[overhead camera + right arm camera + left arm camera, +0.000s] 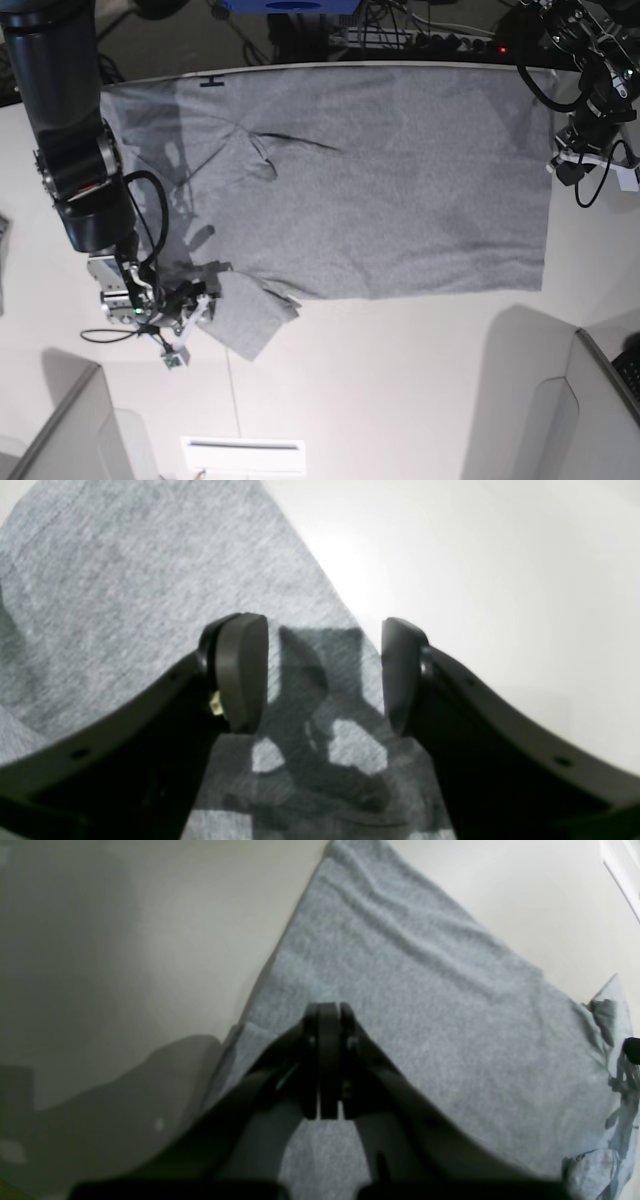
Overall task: Fold the T-shirt properly
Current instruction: 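Move the right gripper to the hem corner and grasp it, then move the left gripper to the other hem corner and grasp it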
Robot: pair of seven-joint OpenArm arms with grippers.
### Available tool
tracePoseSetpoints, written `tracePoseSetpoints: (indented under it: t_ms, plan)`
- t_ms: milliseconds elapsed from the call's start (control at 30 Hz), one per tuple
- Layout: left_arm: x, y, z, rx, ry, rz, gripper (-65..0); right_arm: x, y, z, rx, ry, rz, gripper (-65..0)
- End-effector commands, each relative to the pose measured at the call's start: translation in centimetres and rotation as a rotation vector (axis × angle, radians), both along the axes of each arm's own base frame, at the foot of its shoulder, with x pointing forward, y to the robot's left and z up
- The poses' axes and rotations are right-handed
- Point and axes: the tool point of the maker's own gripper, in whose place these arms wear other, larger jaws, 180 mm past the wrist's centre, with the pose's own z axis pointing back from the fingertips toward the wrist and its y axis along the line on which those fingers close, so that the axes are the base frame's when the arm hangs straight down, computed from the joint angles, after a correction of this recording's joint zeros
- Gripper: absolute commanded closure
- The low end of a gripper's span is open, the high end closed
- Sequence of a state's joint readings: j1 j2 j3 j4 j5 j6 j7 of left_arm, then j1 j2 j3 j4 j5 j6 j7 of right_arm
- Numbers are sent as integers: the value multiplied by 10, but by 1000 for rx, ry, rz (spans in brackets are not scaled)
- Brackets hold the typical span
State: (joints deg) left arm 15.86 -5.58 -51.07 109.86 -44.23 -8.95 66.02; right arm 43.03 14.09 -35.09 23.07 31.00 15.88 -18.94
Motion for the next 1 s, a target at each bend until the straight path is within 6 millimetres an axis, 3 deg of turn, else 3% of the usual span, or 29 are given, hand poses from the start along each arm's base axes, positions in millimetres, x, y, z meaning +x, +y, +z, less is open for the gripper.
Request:
tracePoseSetpoints:
  t_ms: [0, 133, 233, 367, 500, 667, 800, 967]
  plan:
    - [5, 4, 11, 21, -37, -2, 0, 6, -10, 9, -35, 3, -1, -341]
    - [4, 5, 6, 11, -28, 3, 0, 17, -13, 29, -36, -35, 8, -341]
    - [5, 7, 2, -2, -21, 9, 0, 32, -18, 61, 31, -81, -43, -341]
    - [7, 8, -3, -18, -17, 16, 0, 38, -36, 81, 43, -99, -85, -345]
    - [7, 8, -3, -18, -17, 16, 0, 36, -32, 78, 17, -89, -58, -347]
    - [7, 8, -2, -18, -18, 16, 0, 30, -28, 56, 34, -48, -81, -348]
    - [4, 9, -4, -17, -10, 18, 0, 26, -39, 41, 38, -46, -124, -348]
    - [4, 9, -4, -16, -9, 17, 0, 22, -32, 34, 47, -27, -121, -348]
